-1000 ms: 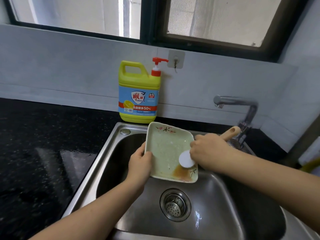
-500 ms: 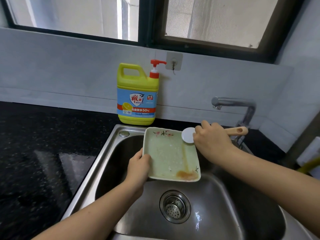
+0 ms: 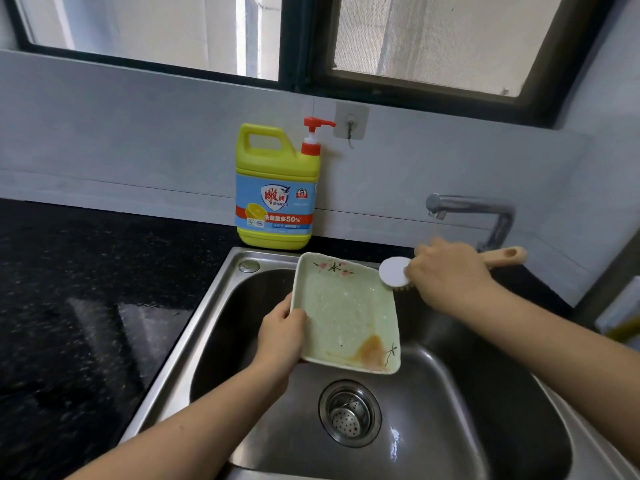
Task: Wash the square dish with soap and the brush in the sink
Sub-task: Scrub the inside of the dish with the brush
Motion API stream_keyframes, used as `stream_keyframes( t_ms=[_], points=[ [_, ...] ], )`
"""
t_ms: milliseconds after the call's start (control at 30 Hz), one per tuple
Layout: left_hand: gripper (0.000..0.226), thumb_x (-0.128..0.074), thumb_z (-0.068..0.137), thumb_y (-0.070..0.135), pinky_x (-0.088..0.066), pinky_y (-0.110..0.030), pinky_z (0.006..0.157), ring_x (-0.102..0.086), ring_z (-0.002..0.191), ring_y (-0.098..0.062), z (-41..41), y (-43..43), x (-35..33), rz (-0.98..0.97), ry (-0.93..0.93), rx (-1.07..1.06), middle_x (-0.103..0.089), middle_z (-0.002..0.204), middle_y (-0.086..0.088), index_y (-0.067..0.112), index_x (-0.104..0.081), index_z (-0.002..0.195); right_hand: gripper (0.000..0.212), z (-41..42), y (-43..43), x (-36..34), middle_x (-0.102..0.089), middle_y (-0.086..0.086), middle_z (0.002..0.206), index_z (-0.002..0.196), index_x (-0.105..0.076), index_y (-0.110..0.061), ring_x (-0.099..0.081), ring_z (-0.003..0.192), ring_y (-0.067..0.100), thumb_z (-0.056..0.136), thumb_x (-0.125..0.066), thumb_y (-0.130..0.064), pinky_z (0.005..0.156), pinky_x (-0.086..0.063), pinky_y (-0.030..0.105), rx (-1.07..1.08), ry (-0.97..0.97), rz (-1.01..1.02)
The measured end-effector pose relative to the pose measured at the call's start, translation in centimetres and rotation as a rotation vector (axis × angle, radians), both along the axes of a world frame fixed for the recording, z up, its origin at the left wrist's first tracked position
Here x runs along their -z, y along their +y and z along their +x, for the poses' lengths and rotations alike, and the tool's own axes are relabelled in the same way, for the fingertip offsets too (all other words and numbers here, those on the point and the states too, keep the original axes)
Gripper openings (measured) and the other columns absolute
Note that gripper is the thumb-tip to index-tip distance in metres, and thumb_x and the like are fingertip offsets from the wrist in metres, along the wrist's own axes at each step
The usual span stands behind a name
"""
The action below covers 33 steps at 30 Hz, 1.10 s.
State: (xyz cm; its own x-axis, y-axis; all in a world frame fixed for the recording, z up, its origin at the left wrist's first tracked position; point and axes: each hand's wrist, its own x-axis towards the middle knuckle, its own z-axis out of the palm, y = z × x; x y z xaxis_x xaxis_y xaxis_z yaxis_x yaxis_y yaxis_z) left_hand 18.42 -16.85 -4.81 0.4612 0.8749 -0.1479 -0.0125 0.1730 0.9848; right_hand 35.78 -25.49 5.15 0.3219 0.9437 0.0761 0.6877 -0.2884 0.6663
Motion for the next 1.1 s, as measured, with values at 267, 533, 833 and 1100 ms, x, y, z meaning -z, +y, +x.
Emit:
stream_keyframes(
  t_ms=[267, 533, 833, 1100],
  points=[
    [0.048, -0.036, 0.087, 0.004, -0.057, -0.044, 0.076, -0.066, 0.088, -0.021, 0.0, -0.2, 0.0, 0.038, 0.015, 0.014, -0.070, 0.090, 0.004, 0.041, -0.067, 0.086, 0.015, -2.6, 0.2, 4.2, -0.061, 0.014, 0.097, 0.096, -0.067, -0.006, -0.052, 0.091, 0.027, 0.088, -0.056, -0.013, 0.058, -0.029, 0.033, -0.193, 0.039, 0.022],
    [0.047, -0.036, 0.089, 0.004, -0.058, -0.039, 0.071, -0.065, 0.087, -0.019, -0.1, -0.2, -0.1, 0.037, 0.006, 0.003, -0.069, 0.093, 0.005, 0.039, -0.066, 0.099, 0.012, -1.7, 0.0, 2.9, -0.062, 0.010, 0.087, 0.087, -0.068, -0.008, -0.053, 0.084, 0.027, 0.081, -0.065, -0.018, 0.055, -0.031, 0.032, -0.089, 0.005, 0.124],
    [0.045, -0.037, 0.087, 0.005, -0.059, -0.045, 0.075, -0.066, 0.089, -0.024, -0.1, -0.2, 0.0, 0.042, 0.041, 0.022, -0.071, 0.092, 0.001, 0.036, -0.069, 0.090, 0.013, -2.4, -0.4, 4.1, -0.062, 0.012, 0.074, 0.070, -0.070, -0.008, -0.056, 0.071, 0.028, 0.064, -0.078, -0.016, 0.050, -0.027, 0.029, -0.137, 0.087, 0.064],
    [0.032, -0.038, 0.089, 0.003, -0.054, -0.050, 0.082, -0.064, 0.082, -0.026, -0.2, -0.4, -0.4, -0.134, 0.010, 0.036, -0.068, 0.089, -0.007, 0.020, -0.065, 0.090, 0.029, -2.7, 0.6, 5.1, -0.053, 0.009, 0.116, 0.117, -0.053, -0.011, -0.046, 0.106, 0.028, 0.095, -0.034, -0.009, 0.064, -0.031, 0.032, -0.079, 0.163, 0.176]
  ],
)
